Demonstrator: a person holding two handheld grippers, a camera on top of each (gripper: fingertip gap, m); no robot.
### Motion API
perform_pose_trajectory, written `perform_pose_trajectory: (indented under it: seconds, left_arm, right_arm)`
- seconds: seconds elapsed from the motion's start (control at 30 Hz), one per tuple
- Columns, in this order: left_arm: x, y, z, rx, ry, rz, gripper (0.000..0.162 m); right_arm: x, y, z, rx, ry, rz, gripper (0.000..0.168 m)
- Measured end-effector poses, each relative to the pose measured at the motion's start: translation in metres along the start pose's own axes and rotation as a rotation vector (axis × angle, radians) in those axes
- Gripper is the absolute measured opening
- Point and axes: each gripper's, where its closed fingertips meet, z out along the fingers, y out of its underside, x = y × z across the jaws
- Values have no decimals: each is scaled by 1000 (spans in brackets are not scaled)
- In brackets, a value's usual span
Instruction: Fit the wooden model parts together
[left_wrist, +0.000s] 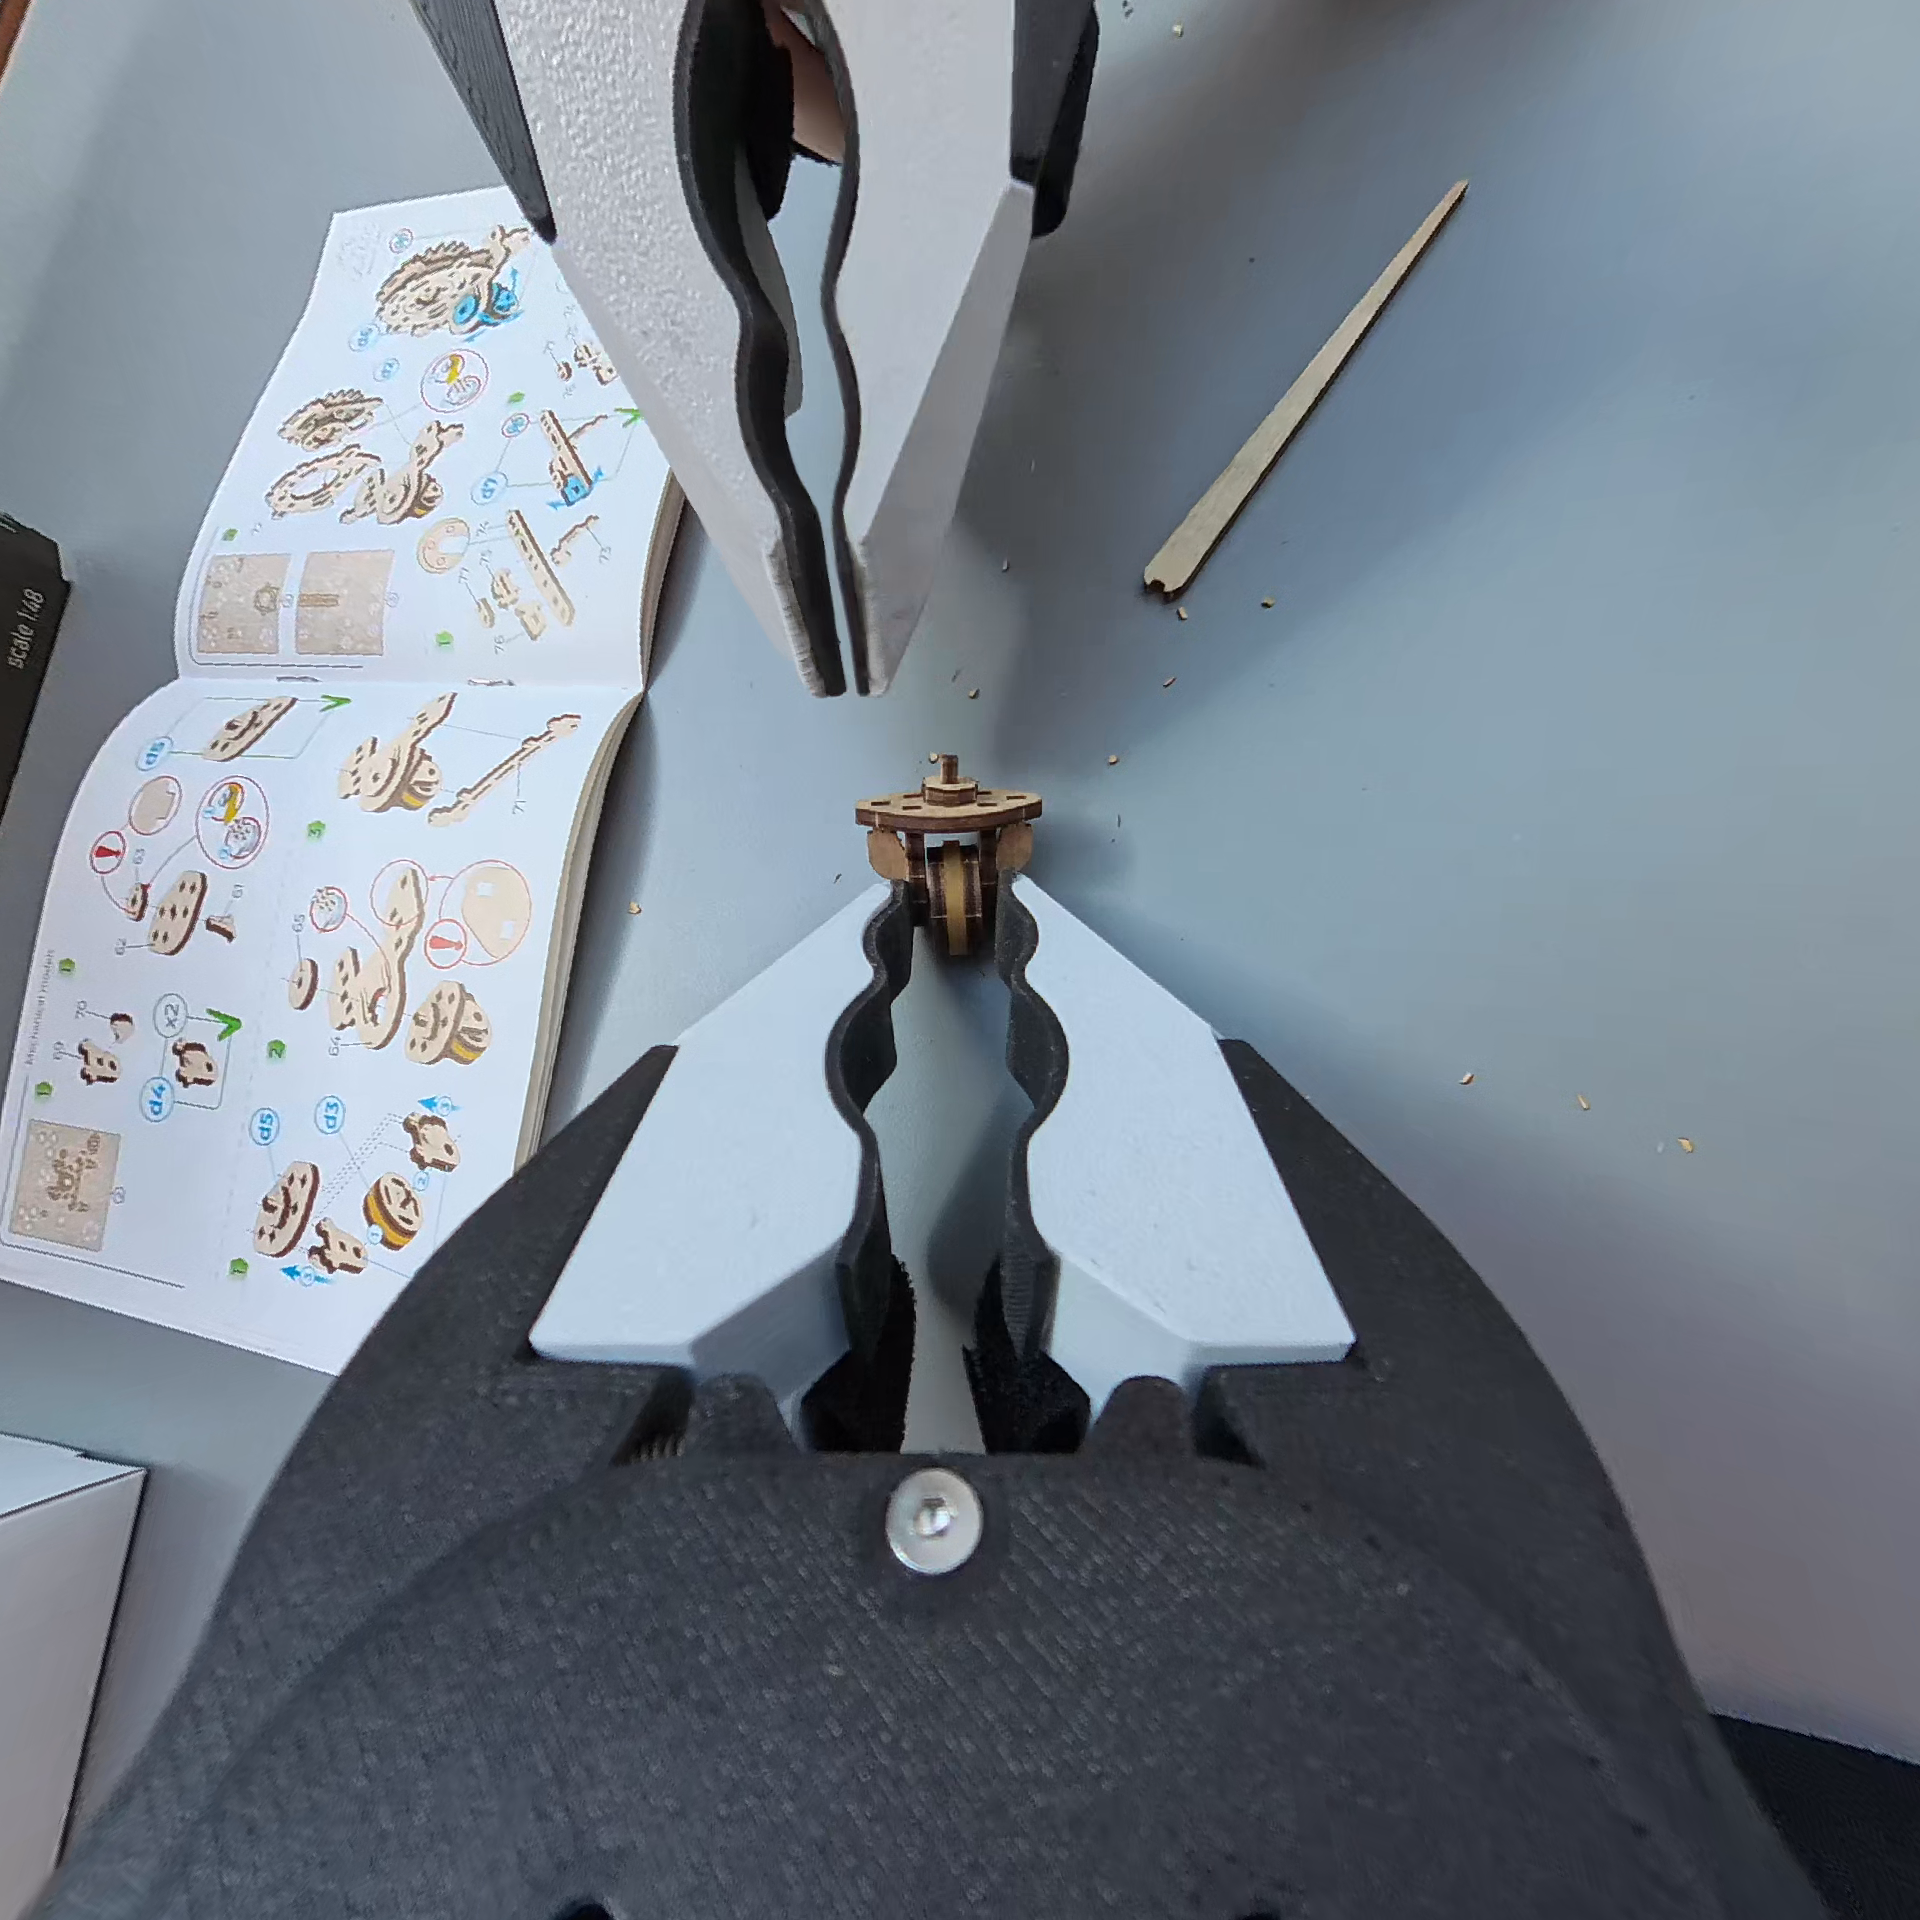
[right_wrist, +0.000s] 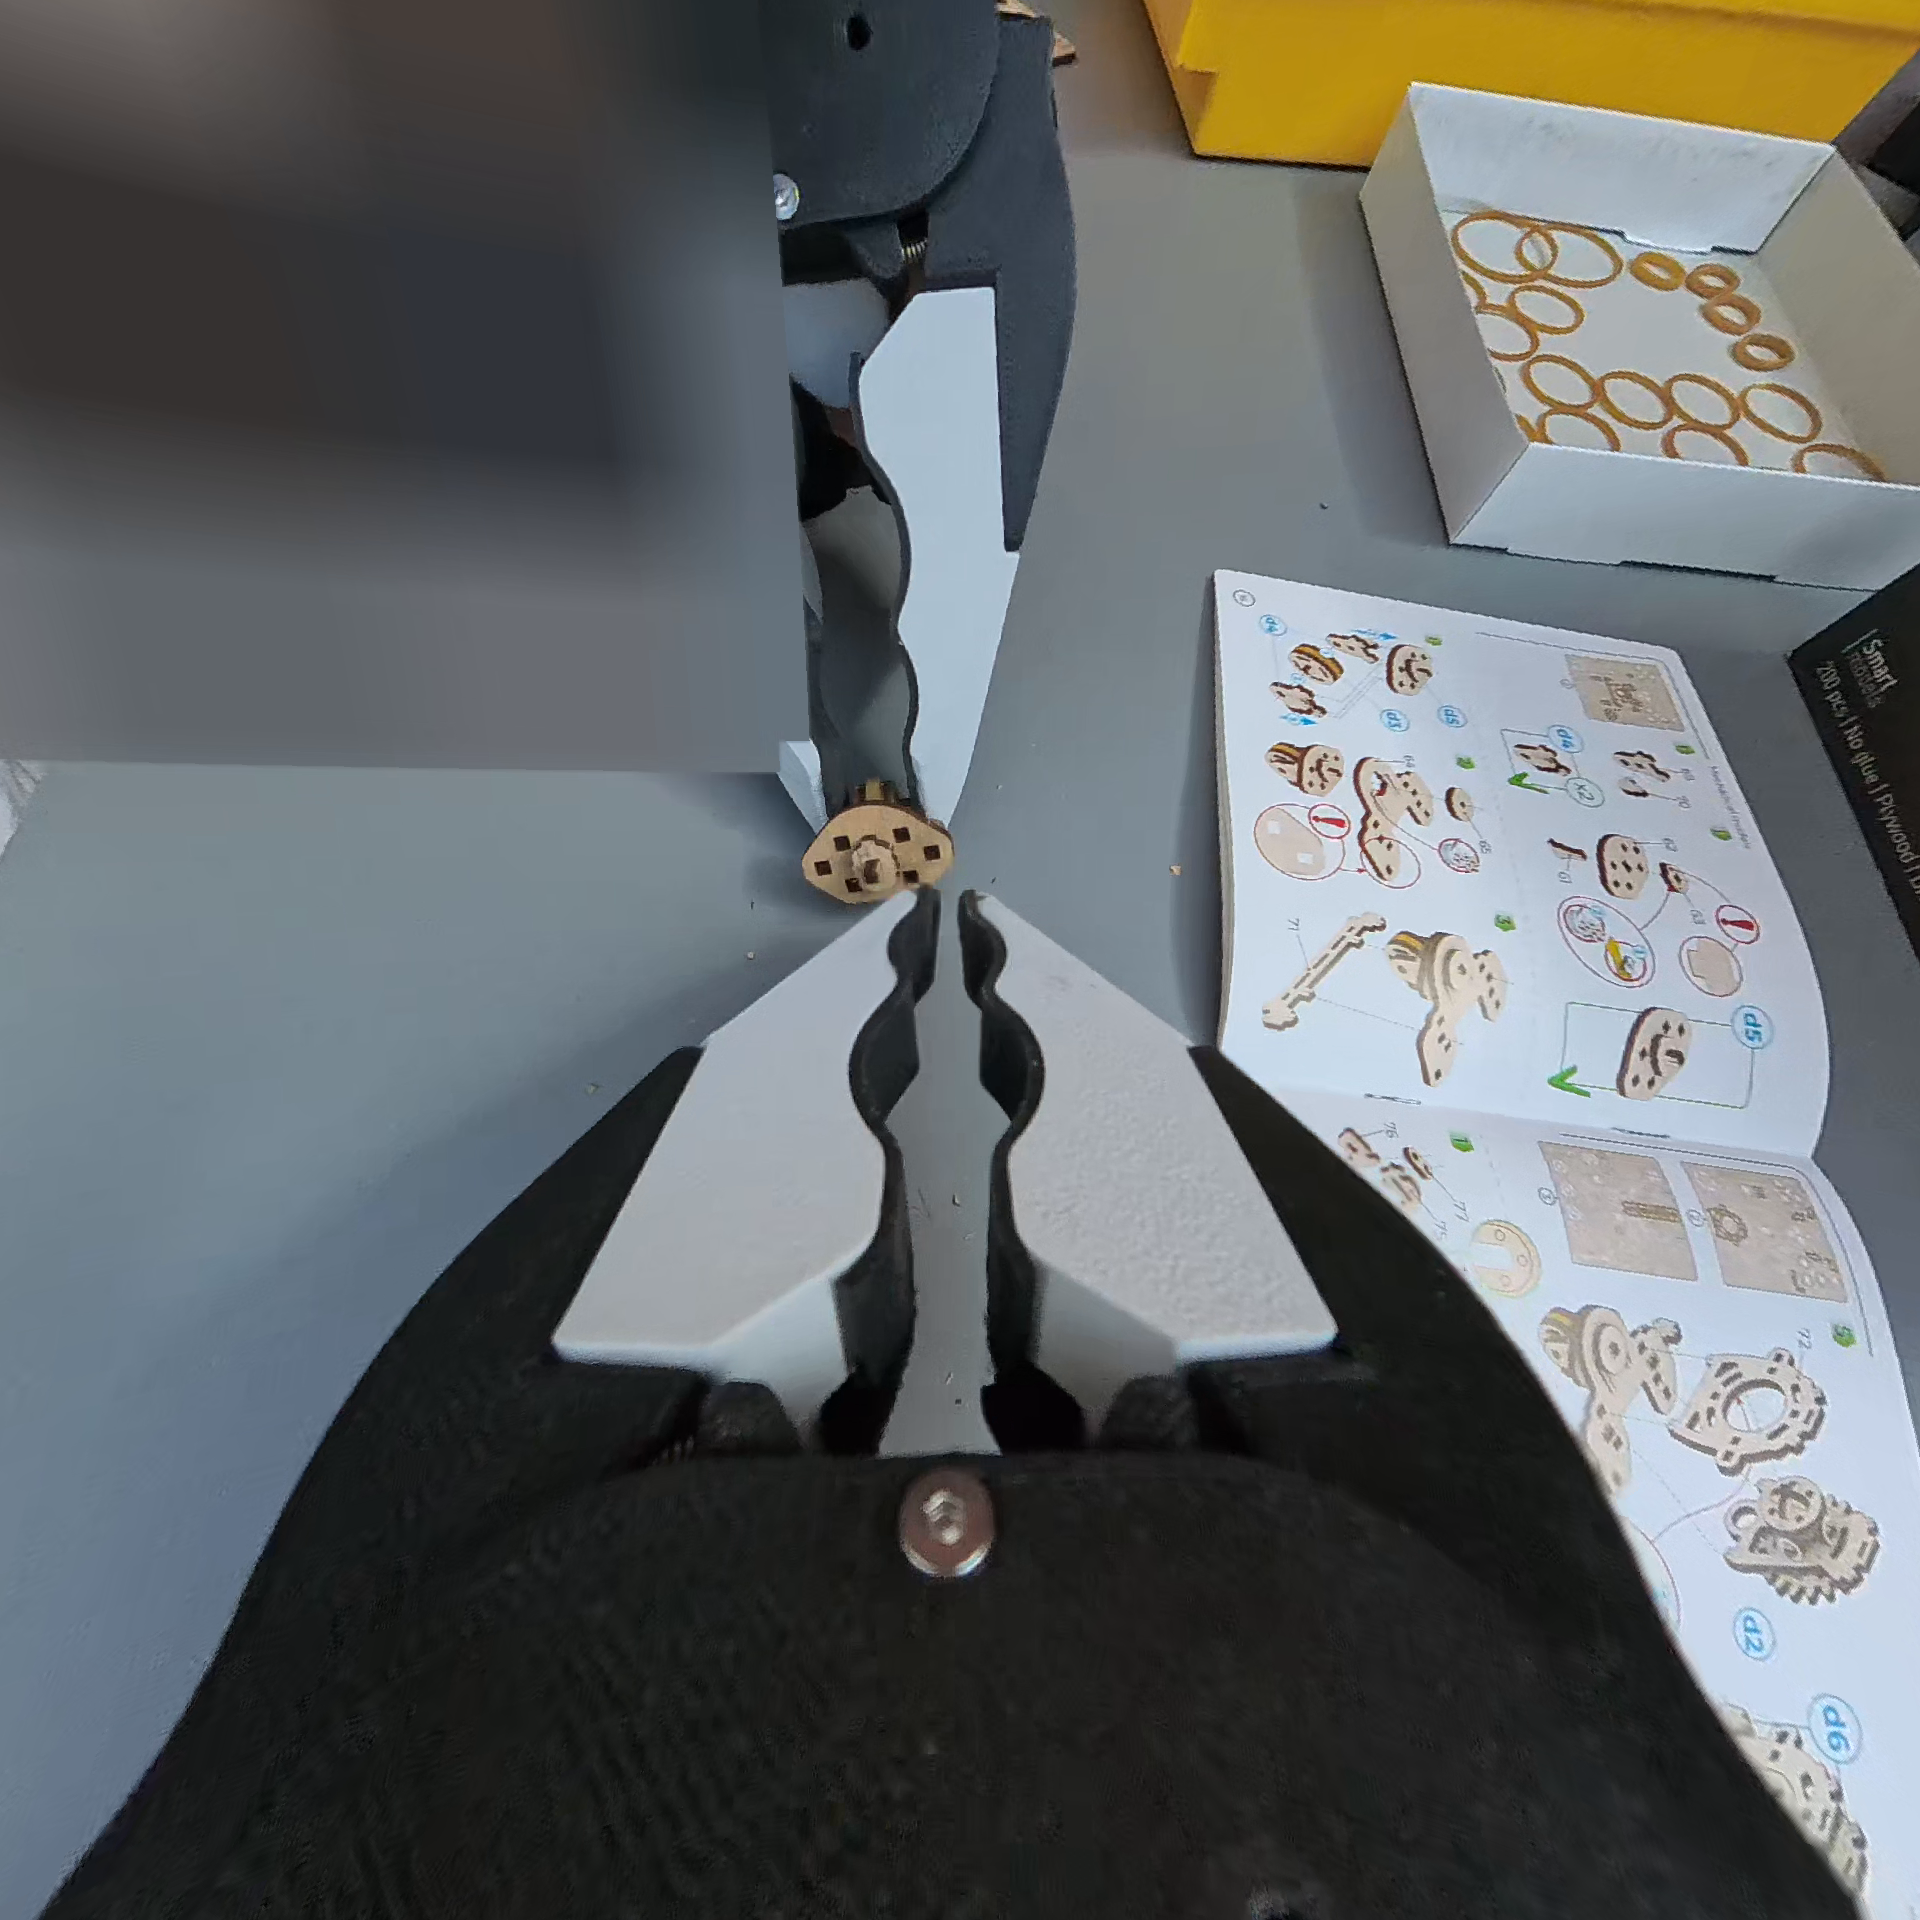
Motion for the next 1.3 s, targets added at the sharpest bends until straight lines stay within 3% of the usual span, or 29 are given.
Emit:
perform_pose_trajectory:
  seconds: [0.03,0.17,0.3,0.47,0.77,0.93,1.13,1.3]
  left_arm:
    - [0,0,0,0,2,3,14]
    - [2,-1,-2,16,10,41,14]
    - [5,-20,-19,171,43,45,14]
    - [2,-45,-41,369,69,-8,14]
    - [5,-56,-50,451,118,-66,14]
    - [1,-65,-64,552,182,-170,14]
    - [2,-68,-66,569,161,-135,14]
    - [3,-68,-66,568,165,-136,14]
  right_arm:
    - [2,1,1,-1,2,11,1]
    - [0,1,3,51,-78,71,8]
    - [-8,-19,-19,241,-208,162,16]
    - [-12,-54,-48,418,-105,-18,19]
    - [-23,-61,-39,425,-109,-26,24]
    - [-24,-69,-42,460,-31,-116,26]
    - [-20,-81,-49,554,-66,-8,26]
    - [-26,-80,-46,513,35,-182,26]
